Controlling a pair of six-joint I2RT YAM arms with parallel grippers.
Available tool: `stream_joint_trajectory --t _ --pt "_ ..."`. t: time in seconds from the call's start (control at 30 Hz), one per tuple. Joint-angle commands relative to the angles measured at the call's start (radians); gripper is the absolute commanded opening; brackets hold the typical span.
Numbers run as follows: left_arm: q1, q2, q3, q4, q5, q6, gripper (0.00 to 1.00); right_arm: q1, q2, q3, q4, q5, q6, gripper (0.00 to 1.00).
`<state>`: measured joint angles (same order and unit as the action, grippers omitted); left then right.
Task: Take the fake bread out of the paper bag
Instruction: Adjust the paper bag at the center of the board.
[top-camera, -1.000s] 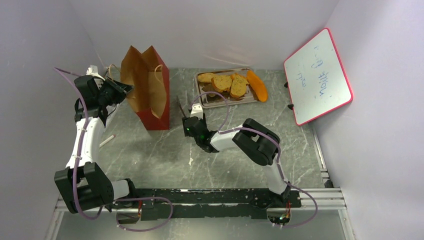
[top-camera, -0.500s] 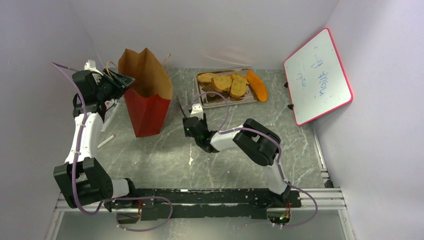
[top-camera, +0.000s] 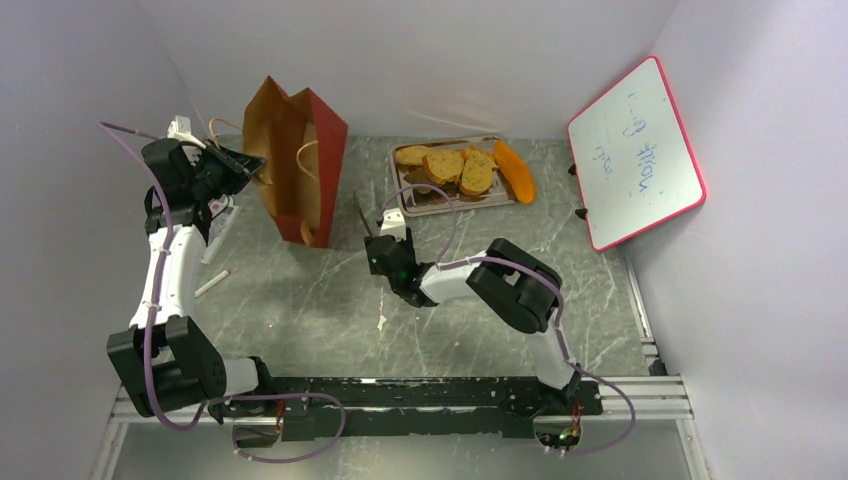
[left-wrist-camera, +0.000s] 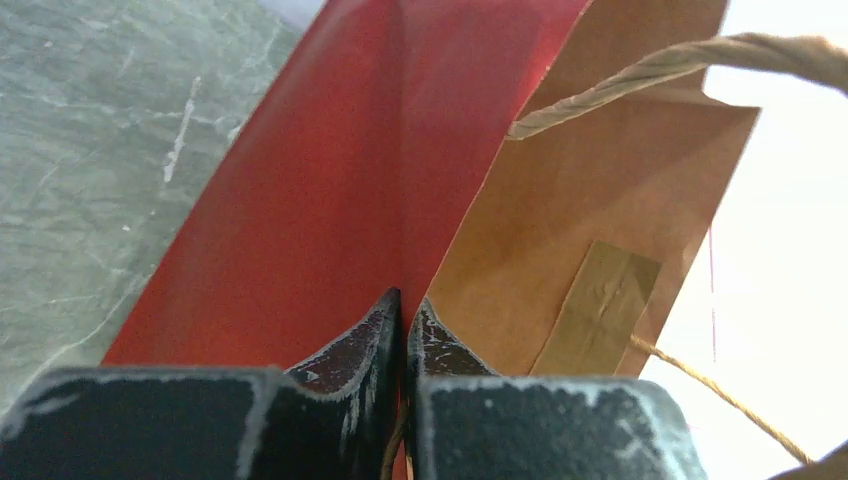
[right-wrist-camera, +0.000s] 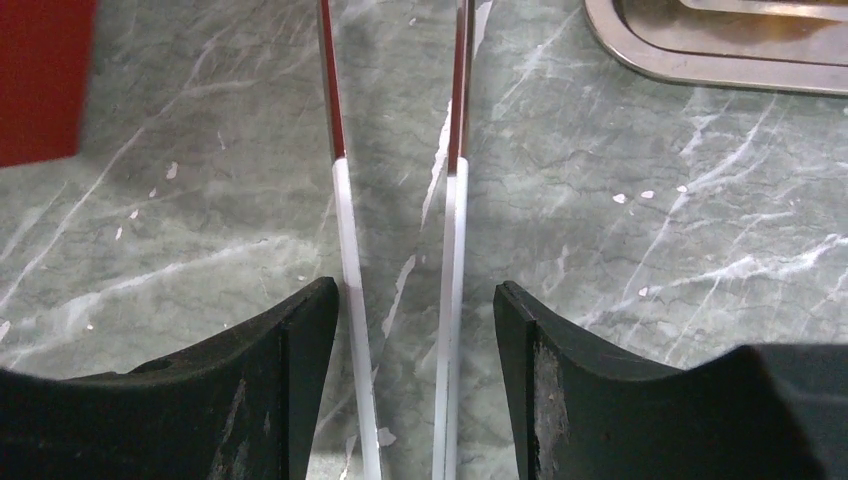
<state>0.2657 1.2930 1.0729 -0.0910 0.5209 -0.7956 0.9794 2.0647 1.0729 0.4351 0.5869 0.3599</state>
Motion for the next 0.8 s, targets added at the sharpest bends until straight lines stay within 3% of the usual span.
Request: stream_joint_trajectory --t 0.0,0.27,0.77 --pt "0.007 0.010 -0.005 0.094 0.062 -0.045 0.10 0.007 -0.039 -0.008 -0.016 0.041 -0.004 0.63" --pt "0.007 0.072 -0.002 0.112 0.102 -0.080 0.16 0.007 -0.103 -0.011 -0.043 0.061 -0.002 0.63" --pt "0.006 0.140 0.009 0.117 0.125 -0.085 0.42 0.006 -0.066 0.145 -0.110 0.045 -0.026 0.63"
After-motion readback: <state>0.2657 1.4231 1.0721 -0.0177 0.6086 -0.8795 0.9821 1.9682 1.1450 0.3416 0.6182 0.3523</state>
